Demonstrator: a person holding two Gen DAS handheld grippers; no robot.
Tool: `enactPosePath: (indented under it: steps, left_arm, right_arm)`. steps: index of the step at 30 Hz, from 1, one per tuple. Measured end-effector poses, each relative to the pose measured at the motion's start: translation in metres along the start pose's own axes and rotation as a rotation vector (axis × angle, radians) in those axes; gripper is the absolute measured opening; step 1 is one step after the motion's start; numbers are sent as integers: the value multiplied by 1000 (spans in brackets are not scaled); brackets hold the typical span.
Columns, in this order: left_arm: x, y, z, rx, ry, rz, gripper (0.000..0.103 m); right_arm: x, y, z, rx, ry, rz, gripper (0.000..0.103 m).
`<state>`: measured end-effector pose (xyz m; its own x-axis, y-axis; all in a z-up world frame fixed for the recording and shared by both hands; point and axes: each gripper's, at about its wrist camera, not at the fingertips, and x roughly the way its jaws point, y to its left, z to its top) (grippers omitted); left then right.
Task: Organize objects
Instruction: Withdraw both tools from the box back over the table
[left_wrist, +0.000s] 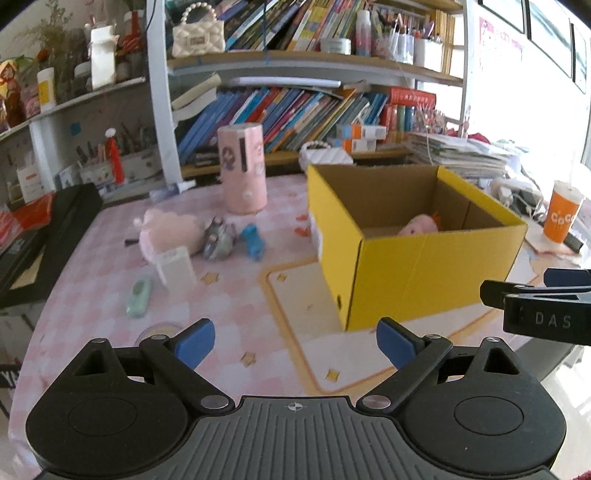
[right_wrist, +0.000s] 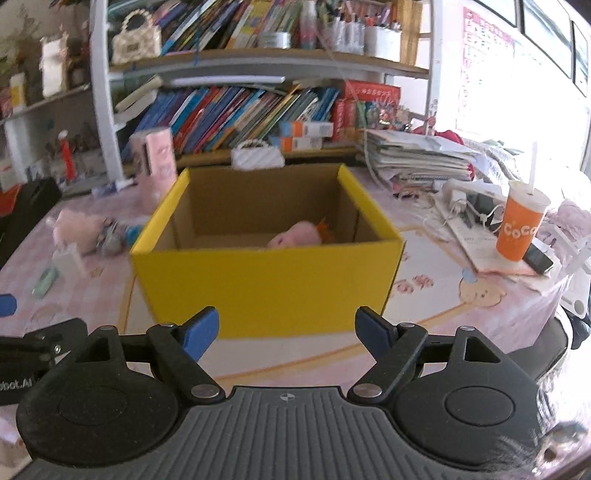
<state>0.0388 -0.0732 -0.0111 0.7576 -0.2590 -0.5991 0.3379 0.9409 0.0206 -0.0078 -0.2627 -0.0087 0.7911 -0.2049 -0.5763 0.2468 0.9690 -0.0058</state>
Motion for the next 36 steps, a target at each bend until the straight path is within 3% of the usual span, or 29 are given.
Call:
enactPosePath:
  steps: [14,36]
  left_arm:
    - [-32,38,-33,4,41,67,96]
    - [-67,96,-51,-74,17,173,100]
  right_arm:
    - [-20,51,-30,-25,65,63,90]
    - [-30,122,-33,-115,77,193,97]
